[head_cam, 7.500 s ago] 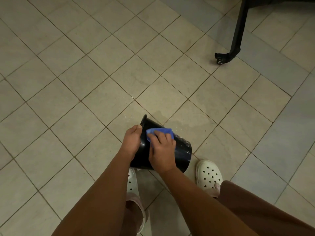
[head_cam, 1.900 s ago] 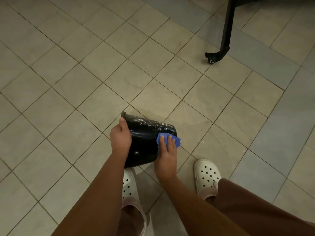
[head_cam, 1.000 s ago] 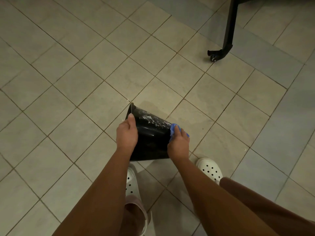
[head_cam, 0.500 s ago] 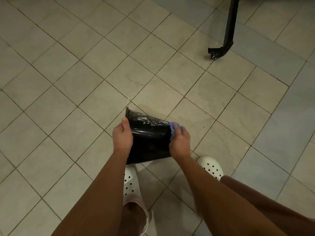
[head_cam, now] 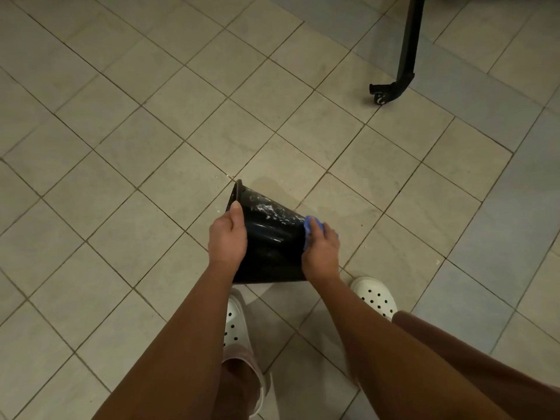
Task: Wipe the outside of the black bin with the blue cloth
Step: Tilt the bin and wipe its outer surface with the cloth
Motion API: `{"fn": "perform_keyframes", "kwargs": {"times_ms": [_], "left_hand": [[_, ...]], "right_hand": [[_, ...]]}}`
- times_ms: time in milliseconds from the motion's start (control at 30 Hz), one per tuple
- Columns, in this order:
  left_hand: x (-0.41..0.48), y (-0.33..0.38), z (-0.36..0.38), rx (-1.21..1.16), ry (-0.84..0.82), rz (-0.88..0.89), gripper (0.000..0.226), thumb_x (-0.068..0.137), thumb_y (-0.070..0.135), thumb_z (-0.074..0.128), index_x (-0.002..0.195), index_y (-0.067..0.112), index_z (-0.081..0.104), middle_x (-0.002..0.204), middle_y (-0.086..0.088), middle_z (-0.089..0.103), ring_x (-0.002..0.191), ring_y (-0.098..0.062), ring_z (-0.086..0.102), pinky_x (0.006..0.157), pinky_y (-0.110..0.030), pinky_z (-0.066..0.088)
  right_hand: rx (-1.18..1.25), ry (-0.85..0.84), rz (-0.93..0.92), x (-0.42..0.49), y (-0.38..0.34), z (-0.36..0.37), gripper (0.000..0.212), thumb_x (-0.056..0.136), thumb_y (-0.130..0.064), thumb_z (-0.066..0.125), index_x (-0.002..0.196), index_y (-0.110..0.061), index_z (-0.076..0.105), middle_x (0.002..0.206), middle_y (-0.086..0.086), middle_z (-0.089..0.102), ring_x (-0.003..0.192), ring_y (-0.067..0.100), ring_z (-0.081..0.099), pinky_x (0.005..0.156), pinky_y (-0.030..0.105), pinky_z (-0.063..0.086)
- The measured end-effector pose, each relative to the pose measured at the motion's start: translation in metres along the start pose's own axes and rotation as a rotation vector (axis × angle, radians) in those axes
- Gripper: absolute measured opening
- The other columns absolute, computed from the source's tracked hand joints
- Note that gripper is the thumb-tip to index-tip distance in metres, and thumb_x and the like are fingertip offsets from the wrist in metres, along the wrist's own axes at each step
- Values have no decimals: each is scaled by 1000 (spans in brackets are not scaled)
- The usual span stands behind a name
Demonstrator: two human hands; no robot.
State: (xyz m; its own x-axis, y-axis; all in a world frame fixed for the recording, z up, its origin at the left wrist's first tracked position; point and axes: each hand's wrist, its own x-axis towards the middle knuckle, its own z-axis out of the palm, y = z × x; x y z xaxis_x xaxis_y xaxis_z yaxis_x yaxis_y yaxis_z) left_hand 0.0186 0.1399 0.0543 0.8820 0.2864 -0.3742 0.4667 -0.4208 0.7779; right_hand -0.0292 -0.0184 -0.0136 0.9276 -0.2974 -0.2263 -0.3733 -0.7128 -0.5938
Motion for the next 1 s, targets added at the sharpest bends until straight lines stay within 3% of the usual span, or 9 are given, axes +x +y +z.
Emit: {"fn": "perform_keyframes", "kwargs": {"times_ms": [133,200,267,367,533,633,733,833,1000], "left_hand": [[1,4,5,33,-35,-1,58,104,45,31,68,6,53,69,-16,58,70,-30,58,76,-47,51],[1,4,5,41,-41,-28,57,104,45,30,76,6,61,77,-15,65,77,-30,63,78,-46,52],[1,3,3,8,-37,-68,55,104,43,30,84,6,64,84,-18,68,83,-32,66,80,-45,54],[-1,1,-1,-61,-16,-102,52,105,42,31,82,8,62,84,-18,67,82,-30,65,78,-41,54],[1,-3,-3,-44,4,-63,55,104,42,32,72,3,52,69,-16,51,68,-25,52,66,-34,44],[2,-2,-5,-52,0,-89,54,105,42,33,71,5,53,69,-13,54,67,-22,54,67,-32,44],[2,-2,-7,-87,0,-145,50,105,42,32,80,9,61,79,-13,64,76,-24,62,72,-34,50],[1,0,-8,-94,-8,-142,48,104,43,32,84,12,62,84,-14,66,82,-25,65,77,-37,52],[0,7,-10,-218,-168,-215,40,101,44,40,91,14,65,94,-11,68,95,-29,64,90,-43,50]], "right_hand": [[52,85,62,-30,-15,10,62,79,8,51,137,-9,42,139,17,42,130,36,33,113,47,25],[111,67,2,-49,-40,18,69,83,8,53,144,-16,31,152,10,24,142,29,12,115,35,4],[117,29,-112,-47,-56,21,72,85,5,54,146,-20,25,154,6,18,144,24,5,112,27,-3],[48,-26,-171,-19,-44,18,68,83,0,58,143,-20,34,147,10,33,139,27,21,117,34,12],[89,55,50,-12,-1,2,56,77,9,54,130,-7,50,129,15,49,120,33,41,107,38,32],[106,41,60,-43,-19,12,65,80,11,54,140,-10,38,148,15,31,140,35,19,115,38,12],[128,-61,-127,-58,-50,19,71,87,4,52,147,-21,23,156,5,12,143,21,-4,118,37,1],[51,-98,-191,-29,-45,18,74,84,-1,58,146,-22,25,153,5,21,143,25,8,118,43,11],[120,14,-15,-12,-7,4,60,82,1,55,138,-15,41,136,8,45,128,24,34,113,35,22]]}}
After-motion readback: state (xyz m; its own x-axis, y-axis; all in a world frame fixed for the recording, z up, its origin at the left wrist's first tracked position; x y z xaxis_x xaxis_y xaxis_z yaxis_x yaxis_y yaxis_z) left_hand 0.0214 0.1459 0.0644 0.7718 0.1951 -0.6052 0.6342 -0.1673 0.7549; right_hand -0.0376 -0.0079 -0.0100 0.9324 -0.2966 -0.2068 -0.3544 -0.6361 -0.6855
